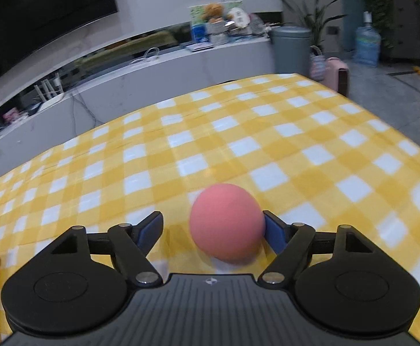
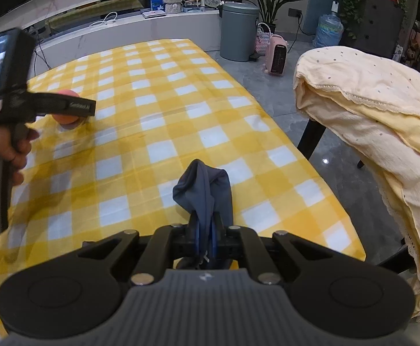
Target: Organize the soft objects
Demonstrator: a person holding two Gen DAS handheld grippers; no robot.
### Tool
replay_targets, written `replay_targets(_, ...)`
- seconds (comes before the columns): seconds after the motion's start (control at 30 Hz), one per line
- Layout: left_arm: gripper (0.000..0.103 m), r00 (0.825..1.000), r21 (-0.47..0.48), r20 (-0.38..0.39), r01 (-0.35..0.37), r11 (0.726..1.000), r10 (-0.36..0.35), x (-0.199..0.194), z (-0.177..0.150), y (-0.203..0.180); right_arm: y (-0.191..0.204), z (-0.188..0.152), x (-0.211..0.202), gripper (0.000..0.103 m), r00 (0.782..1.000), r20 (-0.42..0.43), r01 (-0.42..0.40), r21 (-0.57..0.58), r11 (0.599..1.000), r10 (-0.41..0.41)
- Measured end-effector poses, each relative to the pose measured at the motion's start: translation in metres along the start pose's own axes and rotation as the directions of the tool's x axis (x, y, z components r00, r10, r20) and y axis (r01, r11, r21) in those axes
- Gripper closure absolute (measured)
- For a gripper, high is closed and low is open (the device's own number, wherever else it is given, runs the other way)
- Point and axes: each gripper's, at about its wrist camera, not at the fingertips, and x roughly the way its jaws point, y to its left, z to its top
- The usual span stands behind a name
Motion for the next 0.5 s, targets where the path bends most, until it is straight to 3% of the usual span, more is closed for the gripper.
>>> replay_targets(0.07, 0.020, 1.000, -0.008, -0.011, -0.028, 1.000, 0.028, 0.008, 0.003, 0.003, 0.003, 0.000, 0.000, 0.098, 1.000, -0.002, -0.011, -0.013, 1.000, 0.011)
replay_targets(0.17, 0.021, 1.000, -0.044, -0.018, -0.004, 0.999, 0.003, 0.011, 0.006, 0.006, 0.005, 0.000, 0.002, 0.098, 1.000, -0.006, -0.017, -0.028, 0.999, 0.017)
replay_targets(0.33, 0.047, 0.999, -0.061, -0.024, 0.029, 0.998, -0.030, 0.008, 0.006, 0.011, 0.007, -0.003, 0.007, 0.100, 0.999, -0.039, -0.001, -0.035, 0.999, -0.001)
replay_targets(0.5, 0.050, 0.999, -0.050, -0.047, 0.025, 0.998, -0.027, 0.001, 0.009, 0.004, 0.005, -0.003, 0.008, 0.100, 0.999, -0.040, -0.013, -0.014, 1.000, 0.012)
